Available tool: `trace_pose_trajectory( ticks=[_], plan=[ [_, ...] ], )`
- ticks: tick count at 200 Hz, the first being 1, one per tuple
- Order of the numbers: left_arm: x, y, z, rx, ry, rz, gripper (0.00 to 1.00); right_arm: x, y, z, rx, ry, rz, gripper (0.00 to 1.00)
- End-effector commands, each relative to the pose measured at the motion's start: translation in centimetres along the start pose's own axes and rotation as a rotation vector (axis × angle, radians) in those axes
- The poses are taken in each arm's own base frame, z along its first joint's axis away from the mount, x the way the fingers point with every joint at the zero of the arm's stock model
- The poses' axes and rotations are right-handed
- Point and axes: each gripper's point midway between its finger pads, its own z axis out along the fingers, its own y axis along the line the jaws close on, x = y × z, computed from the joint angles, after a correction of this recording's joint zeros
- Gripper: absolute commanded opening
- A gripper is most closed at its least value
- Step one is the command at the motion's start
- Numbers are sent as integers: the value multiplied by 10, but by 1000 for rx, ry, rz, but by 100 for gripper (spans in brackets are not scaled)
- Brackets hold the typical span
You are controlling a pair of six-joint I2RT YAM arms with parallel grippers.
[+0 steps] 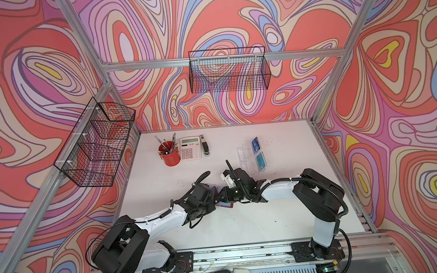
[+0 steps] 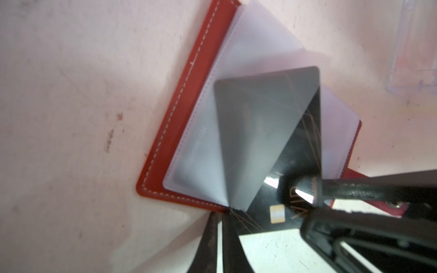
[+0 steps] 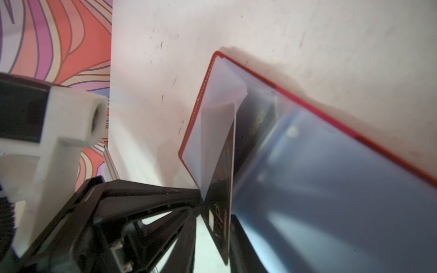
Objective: Insert credit cards into a card holder
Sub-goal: Insert the credit card into the card slot.
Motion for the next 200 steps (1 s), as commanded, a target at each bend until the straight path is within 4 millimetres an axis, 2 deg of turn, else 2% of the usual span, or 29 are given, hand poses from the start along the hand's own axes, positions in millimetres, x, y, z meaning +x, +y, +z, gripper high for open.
trace_pose_trajectory(
  ticks=[1, 45, 87, 102, 116, 118, 123, 160, 179, 200],
  plan=[
    [10, 11, 5, -35, 29, 6, 10, 6, 2, 8, -43, 15, 52, 23],
    [10, 11, 5, -36, 33, 4, 7, -1, -16, 4, 40, -38, 49, 7],
    [0, 8, -12, -45, -10, 15, 9, -6, -27, -6, 104, -89, 17, 8],
    [-4, 7, -20, -49, -28, 22, 10, -7, -26, -8, 101, -101, 18, 0],
    [-6, 15, -27, -82, -45, 26, 12, -8, -26, -10, 97, -118, 26, 0],
    [-14, 5, -31, -64, -67, 26, 12, -9, -25, -11, 94, -122, 28, 0],
    [-19, 3, -36, -64, -86, 28, 13, -9, -25, -12, 91, -128, 32, 0],
    [-45, 12, -61, -124, -208, 19, 19, -7, -23, -9, 28, -147, 82, 0],
    [-55, 20, -62, -141, -241, -8, 21, -6, -25, -8, 12, -162, 129, 0],
    [-59, 22, -52, -123, -236, -23, 20, -6, -26, -5, -11, -171, 182, 0]
  ],
)
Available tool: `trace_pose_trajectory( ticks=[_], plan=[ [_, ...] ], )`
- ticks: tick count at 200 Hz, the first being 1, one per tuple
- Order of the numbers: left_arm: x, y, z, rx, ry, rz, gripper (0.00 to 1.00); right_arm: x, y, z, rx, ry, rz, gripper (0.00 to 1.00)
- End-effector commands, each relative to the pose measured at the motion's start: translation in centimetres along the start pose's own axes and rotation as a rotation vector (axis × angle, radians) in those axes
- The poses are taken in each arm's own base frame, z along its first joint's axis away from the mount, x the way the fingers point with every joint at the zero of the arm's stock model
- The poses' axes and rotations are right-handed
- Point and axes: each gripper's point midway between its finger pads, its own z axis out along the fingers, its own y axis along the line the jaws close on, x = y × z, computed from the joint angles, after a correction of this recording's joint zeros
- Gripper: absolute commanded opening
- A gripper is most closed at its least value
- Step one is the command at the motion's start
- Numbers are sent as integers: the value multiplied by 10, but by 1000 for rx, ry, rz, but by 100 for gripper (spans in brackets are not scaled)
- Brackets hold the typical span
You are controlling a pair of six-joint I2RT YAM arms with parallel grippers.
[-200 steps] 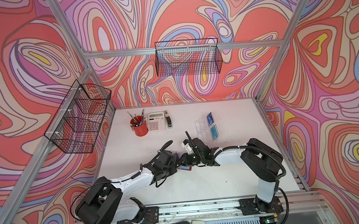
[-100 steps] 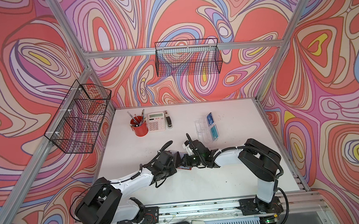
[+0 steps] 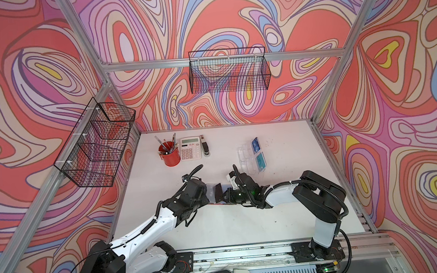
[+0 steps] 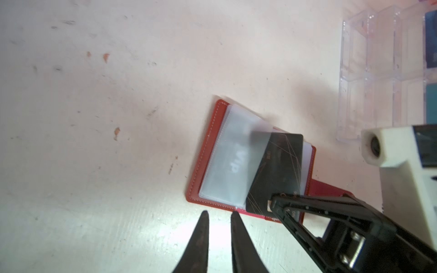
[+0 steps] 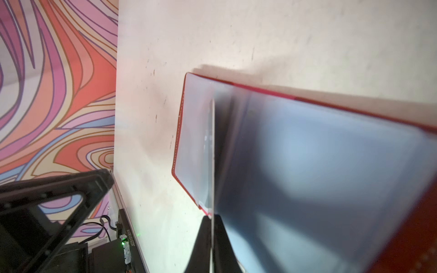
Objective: Insert credit cards into a card holder
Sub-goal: Insert the credit card into the card slot.
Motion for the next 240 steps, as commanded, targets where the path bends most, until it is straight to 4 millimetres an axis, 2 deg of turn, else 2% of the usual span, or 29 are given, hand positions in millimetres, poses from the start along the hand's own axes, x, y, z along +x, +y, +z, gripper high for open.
trace_pose_trajectory(
  ticks=[1, 24, 64, 74, 78, 87, 140, 157, 183, 211, 240],
  plan=[
    [-2, 17, 9, -60, -8, 8, 20, -3, -6, 3, -17, -30, 93, 0],
    [6, 18, 21, -66, 22, 14, 19, 0, -5, 8, -63, -29, 162, 0],
    [16, 8, 45, -24, 65, 5, 14, 3, -12, 14, -73, -25, 221, 0],
    [22, 8, 51, -26, 90, 3, 11, 3, -13, 13, -71, -31, 230, 0],
    [35, 20, 55, -51, 117, 9, 10, 3, -15, 13, -67, -33, 233, 0],
    [41, 20, 59, -45, 133, 11, 9, 3, -17, 13, -61, -37, 242, 0],
    [60, 9, 58, -9, 157, 27, 8, 9, -26, 23, -75, -21, 290, 0],
    [59, 16, 57, -42, 144, 23, 8, 11, -29, 23, -62, -18, 289, 0],
    [57, 22, 57, -78, 136, 27, 8, 7, -31, 15, -12, -38, 251, 0],
    [55, 18, 54, -61, 134, 24, 8, -6, -32, -4, 103, -90, 177, 15],
    [50, 15, 49, -50, 115, 30, 8, -25, -34, -25, 244, -155, 87, 25]
  ],
)
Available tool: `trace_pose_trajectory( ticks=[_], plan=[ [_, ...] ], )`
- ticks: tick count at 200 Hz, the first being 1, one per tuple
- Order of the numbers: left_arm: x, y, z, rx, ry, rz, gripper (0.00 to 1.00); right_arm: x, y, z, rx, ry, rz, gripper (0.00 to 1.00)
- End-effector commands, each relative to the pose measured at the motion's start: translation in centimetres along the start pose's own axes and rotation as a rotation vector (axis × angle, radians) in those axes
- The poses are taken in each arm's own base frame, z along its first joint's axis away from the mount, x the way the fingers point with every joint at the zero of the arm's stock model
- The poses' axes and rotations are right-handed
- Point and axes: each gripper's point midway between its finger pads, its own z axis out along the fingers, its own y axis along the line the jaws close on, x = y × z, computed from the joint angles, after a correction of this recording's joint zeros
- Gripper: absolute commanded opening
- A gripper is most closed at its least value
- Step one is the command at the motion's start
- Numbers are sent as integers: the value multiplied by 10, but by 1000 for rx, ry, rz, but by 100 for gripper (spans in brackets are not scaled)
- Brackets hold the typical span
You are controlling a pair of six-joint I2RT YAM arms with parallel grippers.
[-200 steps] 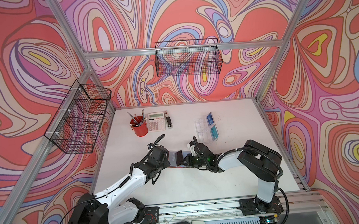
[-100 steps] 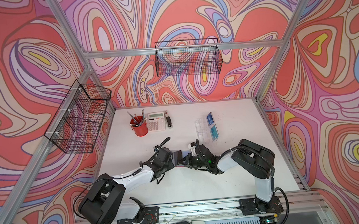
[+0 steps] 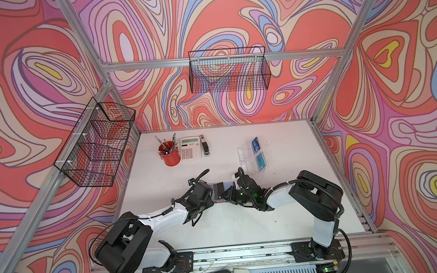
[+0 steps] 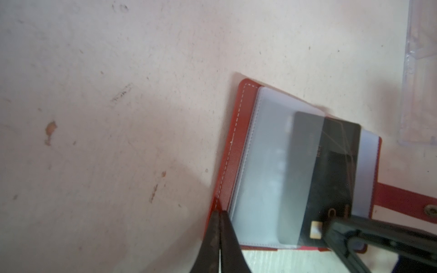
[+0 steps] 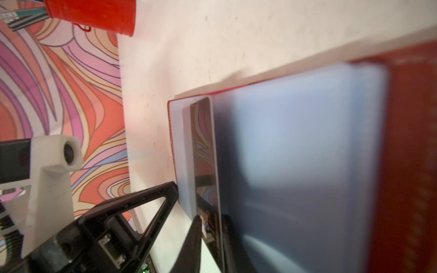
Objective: Insert credit cards into a card holder
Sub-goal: Insert the credit card into the card slot.
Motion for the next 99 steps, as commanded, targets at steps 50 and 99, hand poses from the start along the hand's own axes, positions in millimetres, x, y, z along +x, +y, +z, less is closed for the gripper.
trace_pose_trajectory(
  ticks=[50, 99],
  plan=[
    [3, 3, -14, -19, 20, 28, 8, -24, -6, -18, 206, -65, -150, 29],
    [-9, 9, -24, -42, -34, 30, 13, -10, -16, -1, 207, -7, -150, 29]
  ],
)
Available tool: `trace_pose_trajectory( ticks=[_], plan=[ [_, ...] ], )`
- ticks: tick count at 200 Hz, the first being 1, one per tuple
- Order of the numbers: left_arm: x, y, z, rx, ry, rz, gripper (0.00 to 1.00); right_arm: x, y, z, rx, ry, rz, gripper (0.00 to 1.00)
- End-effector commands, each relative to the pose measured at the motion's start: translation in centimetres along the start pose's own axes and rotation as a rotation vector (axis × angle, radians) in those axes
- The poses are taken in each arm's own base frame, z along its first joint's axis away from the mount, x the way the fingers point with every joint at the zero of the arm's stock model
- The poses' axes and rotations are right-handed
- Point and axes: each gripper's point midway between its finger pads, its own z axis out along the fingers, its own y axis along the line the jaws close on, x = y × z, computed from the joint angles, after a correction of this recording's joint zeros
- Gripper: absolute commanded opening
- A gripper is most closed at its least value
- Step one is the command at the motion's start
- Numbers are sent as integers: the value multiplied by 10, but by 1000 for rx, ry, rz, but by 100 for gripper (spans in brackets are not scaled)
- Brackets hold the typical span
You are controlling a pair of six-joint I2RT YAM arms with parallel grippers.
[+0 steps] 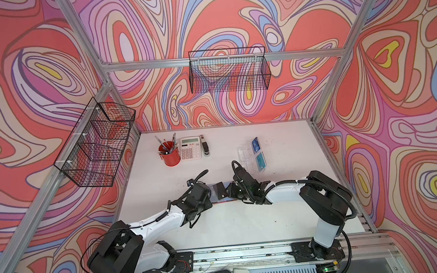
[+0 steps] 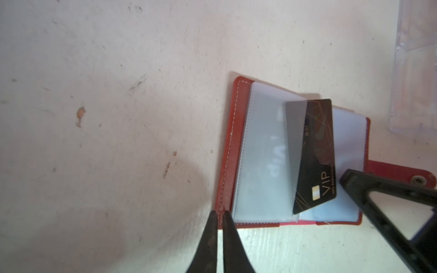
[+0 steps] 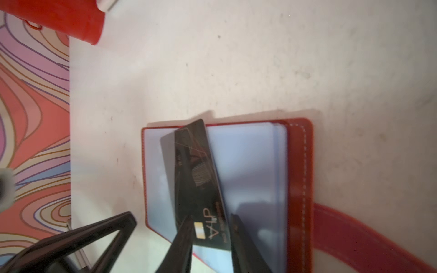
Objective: Insert credit cards into a card holder
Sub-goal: Insert the credit card into the card slot.
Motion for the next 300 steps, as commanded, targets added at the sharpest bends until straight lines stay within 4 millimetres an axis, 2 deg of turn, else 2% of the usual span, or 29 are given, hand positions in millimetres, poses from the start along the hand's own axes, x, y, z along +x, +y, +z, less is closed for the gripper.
trace_pose_trajectory(
  ticks=[1, 14, 18, 53, 78, 100, 126, 140, 183, 246, 275, 300],
  plan=[
    [-6, 7, -6, -42, -22, 18, 13, 9, -3, 4, 14, 24, -16, 29],
    [-7, 9, -5, -49, -20, 19, 13, 10, 2, 2, 5, 18, -27, 29],
    [-16, -3, -8, -26, -38, 14, 13, 11, 5, 2, -2, 19, -32, 29],
    [-22, 3, -1, -37, -32, -2, 12, 17, 18, 6, -32, 43, -50, 29],
    [-25, -3, 3, -14, -28, 9, 12, 18, 25, 6, -44, 45, -67, 29],
    [-21, -10, 9, 20, -7, 25, 12, 15, 24, 5, -23, 35, -85, 29],
    [-18, -15, 15, 41, 12, 38, 11, -2, 15, -1, 46, -24, -96, 30],
    [-17, -17, 18, 52, 17, 39, 11, -5, 14, 1, 50, -26, -94, 31],
    [-11, -18, 25, 55, 42, 34, 9, 4, 20, 17, 15, 23, -93, 30],
    [-3, -31, 27, 127, 88, 9, 6, 19, 45, 30, -31, 58, -134, 30],
    [-4, -30, 26, 129, 83, 2, 6, 16, 55, 25, -49, 43, -153, 28],
    [-7, -21, 24, 78, 66, -3, 6, 1, 42, 10, 51, -20, -178, 29]
  ],
)
